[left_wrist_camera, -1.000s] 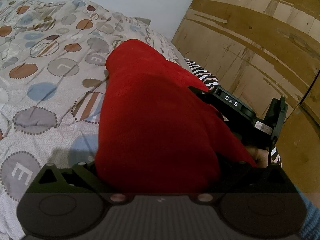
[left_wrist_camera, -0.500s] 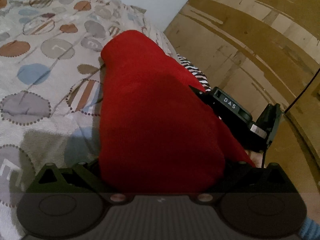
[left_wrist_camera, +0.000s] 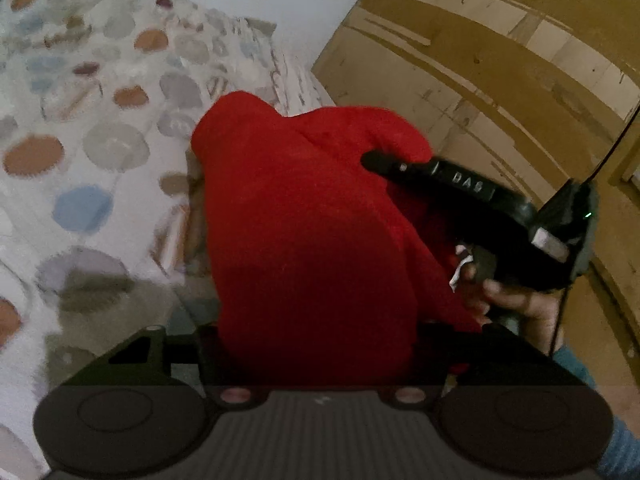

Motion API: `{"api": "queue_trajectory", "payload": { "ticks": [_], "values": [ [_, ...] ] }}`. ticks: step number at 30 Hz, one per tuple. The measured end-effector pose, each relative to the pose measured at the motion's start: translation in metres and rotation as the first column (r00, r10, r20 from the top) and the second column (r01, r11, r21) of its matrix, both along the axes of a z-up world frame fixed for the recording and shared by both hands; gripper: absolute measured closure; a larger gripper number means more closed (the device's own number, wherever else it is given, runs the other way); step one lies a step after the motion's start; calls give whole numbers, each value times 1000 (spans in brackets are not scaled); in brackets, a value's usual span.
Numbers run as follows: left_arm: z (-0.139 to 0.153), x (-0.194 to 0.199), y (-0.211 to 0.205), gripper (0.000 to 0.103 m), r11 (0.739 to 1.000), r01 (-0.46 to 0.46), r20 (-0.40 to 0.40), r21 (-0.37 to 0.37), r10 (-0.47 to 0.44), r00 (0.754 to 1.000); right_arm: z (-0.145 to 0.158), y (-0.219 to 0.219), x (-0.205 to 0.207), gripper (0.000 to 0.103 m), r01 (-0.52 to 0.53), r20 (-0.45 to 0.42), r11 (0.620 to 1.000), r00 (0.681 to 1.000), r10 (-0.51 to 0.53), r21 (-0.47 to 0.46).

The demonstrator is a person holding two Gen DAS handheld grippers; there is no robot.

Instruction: Fold small clothes

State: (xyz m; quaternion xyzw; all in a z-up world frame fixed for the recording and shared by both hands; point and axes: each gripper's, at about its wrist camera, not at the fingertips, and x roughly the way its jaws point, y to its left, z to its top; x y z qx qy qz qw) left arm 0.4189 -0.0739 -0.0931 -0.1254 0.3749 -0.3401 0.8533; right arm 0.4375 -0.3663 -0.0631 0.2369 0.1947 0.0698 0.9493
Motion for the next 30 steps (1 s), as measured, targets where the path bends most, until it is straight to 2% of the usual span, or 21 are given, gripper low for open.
{"api": "queue_trajectory", "payload": {
  "ticks": [2,5,9,12,16,21,23,25,27,30],
  "values": [
    [10,-3,7,38,999,-20,49,31,18,999,14,17,2,72,-27,37,999,999,29,-32],
    [25,-6,28,38,997,-60,101,39,55,993,30,39,10,72,-63,87,997,994,66,-39],
    [41,-1,66,38,992,-129,104,16,127,986,45,72,32,72,-111,138,993,984,113,-27],
    [42,3,92,37,981,-191,105,36,187,977,48,100,55,72,-151,138,988,979,152,-14],
    [29,9,119,37,966,-244,67,90,239,969,35,137,81,72,-208,90,978,974,207,1],
    [-14,12,134,33,955,-255,-16,150,260,966,-9,165,106,69,-210,-87,978,974,209,-11],
    [-22,7,128,29,950,-267,8,164,270,963,-25,163,105,64,-163,-125,986,979,158,-31],
    [-22,3,121,26,941,-281,43,189,278,960,-35,152,100,53,-143,-131,990,981,143,9],
    [-22,3,115,22,934,-290,61,210,284,957,-39,143,97,48,-125,-140,992,982,126,19],
    [-22,2,119,11,925,-315,46,214,313,949,-37,137,96,37,-110,-155,994,982,109,-1]
  ]
}}
